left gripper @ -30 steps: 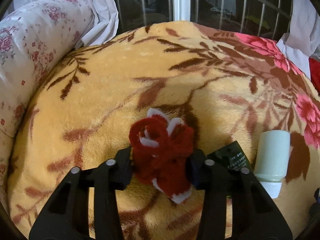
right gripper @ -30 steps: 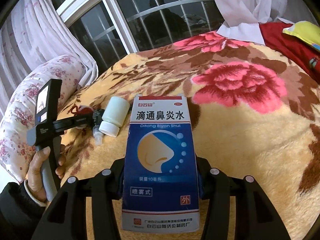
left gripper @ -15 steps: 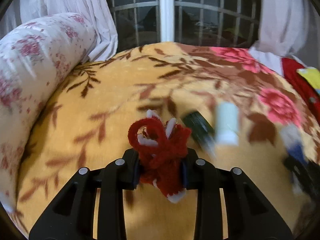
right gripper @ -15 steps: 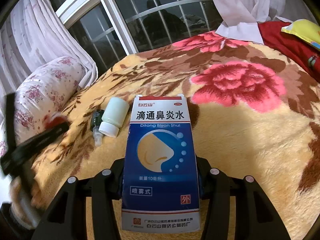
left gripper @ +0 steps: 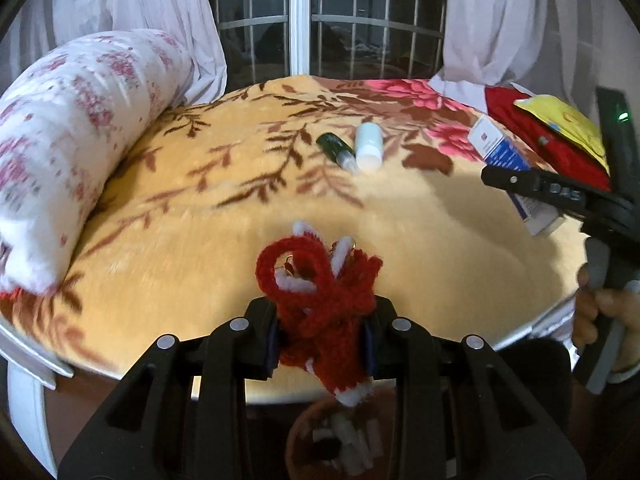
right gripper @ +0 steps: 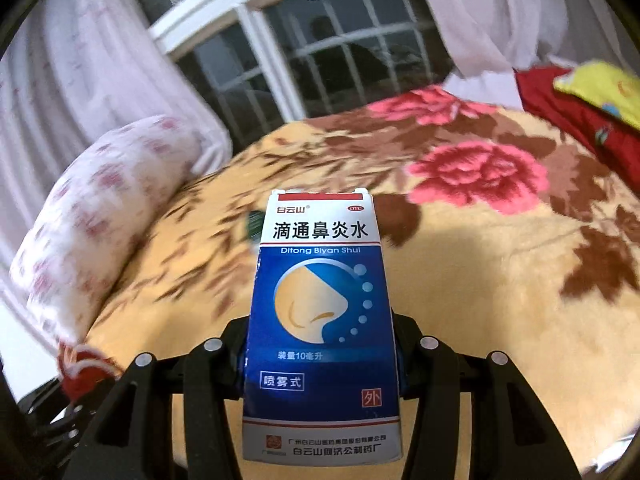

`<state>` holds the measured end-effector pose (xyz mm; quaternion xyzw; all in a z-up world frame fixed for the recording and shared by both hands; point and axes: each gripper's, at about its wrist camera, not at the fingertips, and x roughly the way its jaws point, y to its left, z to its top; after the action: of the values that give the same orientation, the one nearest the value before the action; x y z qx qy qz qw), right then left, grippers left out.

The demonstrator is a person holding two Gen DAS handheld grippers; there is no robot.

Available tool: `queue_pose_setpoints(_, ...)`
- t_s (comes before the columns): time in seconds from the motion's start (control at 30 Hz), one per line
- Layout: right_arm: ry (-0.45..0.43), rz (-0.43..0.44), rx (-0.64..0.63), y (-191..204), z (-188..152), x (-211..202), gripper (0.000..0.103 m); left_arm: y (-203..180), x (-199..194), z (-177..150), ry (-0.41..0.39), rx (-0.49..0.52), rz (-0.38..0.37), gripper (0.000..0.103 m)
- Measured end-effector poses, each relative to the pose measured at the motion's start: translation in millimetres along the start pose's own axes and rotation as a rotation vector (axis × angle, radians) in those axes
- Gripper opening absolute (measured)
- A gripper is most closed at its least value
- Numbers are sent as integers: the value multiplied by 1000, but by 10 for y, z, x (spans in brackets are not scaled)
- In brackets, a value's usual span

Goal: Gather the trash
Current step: 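Carry the ornament and box down into the orange bin and release, then grasp the white plastic bottle with the right gripper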

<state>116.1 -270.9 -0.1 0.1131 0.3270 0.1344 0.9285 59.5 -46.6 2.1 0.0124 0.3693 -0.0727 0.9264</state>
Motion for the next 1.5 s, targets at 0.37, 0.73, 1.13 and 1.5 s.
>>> queue_pose_setpoints(0.37, 167, 81, -158, 493, -1304, -654, 50, 50, -182, -830, 122, 21, 1, 30)
queue_pose_setpoints(0.73, 374, 57, -214, 569, -1967, -289, 50, -82, 293, -1499, 353, 50, -53, 31)
queue_pose_setpoints(1.13, 535, 23, -159, 417, -2158, 207, 66, 18, 744, -1677, 517, 4, -24, 48)
queue_pose_setpoints(1.5, 487, 4, -124, 304, -2112, 57, 73, 11, 677, -1684, 509, 7, -3, 63)
